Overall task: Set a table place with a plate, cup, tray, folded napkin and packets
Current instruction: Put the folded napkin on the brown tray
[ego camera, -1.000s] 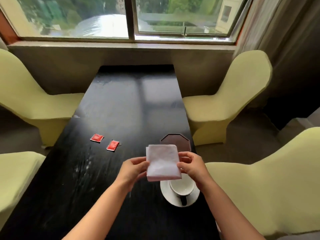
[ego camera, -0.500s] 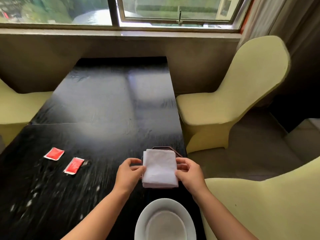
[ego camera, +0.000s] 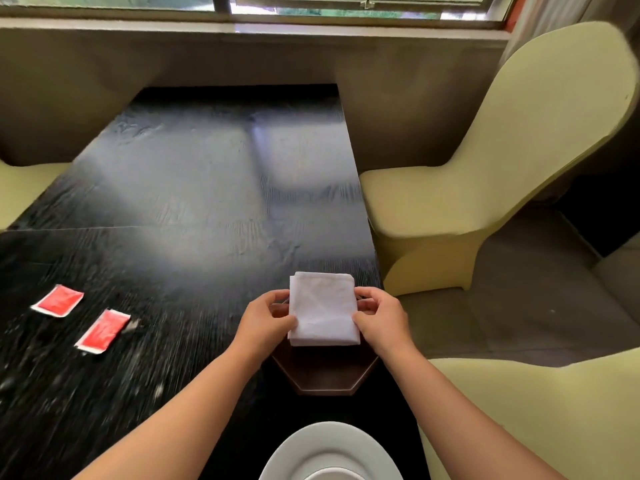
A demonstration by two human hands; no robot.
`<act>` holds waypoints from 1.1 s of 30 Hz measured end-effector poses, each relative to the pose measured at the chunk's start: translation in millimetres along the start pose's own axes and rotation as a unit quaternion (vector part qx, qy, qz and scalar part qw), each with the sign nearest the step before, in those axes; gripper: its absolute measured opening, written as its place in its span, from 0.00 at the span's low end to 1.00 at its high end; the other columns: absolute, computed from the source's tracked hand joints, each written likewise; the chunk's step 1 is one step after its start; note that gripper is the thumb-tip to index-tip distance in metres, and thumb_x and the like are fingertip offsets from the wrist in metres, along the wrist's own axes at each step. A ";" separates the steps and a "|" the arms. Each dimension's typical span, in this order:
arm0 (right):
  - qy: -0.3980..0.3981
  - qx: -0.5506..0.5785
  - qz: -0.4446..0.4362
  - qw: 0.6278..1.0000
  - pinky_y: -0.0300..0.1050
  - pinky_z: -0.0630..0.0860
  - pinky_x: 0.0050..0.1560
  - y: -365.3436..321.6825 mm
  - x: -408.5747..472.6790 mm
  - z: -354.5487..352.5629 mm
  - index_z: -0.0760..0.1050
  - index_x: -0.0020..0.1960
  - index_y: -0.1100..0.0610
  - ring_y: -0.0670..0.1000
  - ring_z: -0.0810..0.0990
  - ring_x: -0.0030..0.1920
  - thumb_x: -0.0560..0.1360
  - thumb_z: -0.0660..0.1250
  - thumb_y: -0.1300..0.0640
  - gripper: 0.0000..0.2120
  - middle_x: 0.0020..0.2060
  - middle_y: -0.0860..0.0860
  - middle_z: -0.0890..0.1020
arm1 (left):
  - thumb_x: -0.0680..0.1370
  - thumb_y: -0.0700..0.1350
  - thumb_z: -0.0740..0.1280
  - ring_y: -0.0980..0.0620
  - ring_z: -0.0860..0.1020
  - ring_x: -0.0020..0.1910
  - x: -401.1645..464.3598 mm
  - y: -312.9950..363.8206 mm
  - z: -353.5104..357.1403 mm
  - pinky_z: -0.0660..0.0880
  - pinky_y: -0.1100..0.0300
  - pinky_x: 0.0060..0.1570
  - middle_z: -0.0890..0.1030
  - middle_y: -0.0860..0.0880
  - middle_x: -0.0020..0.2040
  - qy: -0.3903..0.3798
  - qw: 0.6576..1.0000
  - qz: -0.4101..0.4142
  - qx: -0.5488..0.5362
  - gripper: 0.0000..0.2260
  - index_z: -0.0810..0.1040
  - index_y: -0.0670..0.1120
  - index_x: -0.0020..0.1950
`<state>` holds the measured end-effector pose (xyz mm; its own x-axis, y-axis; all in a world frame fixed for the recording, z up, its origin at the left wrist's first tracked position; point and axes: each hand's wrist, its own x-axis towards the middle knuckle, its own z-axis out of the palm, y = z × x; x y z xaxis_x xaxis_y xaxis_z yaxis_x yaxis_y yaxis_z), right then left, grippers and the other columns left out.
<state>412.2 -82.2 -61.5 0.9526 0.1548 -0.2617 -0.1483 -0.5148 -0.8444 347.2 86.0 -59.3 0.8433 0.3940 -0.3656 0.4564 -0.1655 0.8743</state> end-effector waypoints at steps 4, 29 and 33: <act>0.009 -0.030 -0.022 0.999 0.39 0.73 0.44 4.8 2.5 5.3 0.78 0.56 0.54 0.51 0.79 0.42 0.70 0.63 0.68 0.18 0.41 0.49 0.80 | 0.69 0.33 0.66 0.53 0.80 0.50 2.8 -9.8 7.8 0.77 0.51 0.54 0.82 0.50 0.48 0.026 0.999 0.013 0.030 0.21 0.77 0.52 0.58; -0.082 -0.447 -0.223 0.863 0.53 0.44 0.74 32.8 0.7 18.8 0.51 0.76 0.53 0.48 0.47 0.76 0.73 0.34 0.44 0.34 0.77 0.48 0.49 | 0.66 0.62 0.28 0.57 0.34 0.74 8.8 -37.0 18.0 0.35 0.40 0.69 0.29 0.58 0.69 -0.039 0.821 0.150 0.550 0.36 0.35 0.55 0.75; -0.104 -0.473 -0.196 0.853 0.53 0.40 0.74 20.9 -1.0 13.7 0.45 0.76 0.53 0.47 0.42 0.76 0.81 0.46 0.48 0.26 0.77 0.47 0.44 | 0.80 0.58 0.42 0.55 0.36 0.75 6.4 -24.3 14.8 0.35 0.39 0.70 0.34 0.56 0.75 -0.058 0.814 0.128 0.563 0.26 0.38 0.54 0.75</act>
<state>404.6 -81.6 -85.3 0.7981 0.5662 -0.2062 0.5444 -0.8242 -0.1559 345.7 79.2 -87.6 0.9431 0.1380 -0.3025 0.1766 -0.9788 0.1038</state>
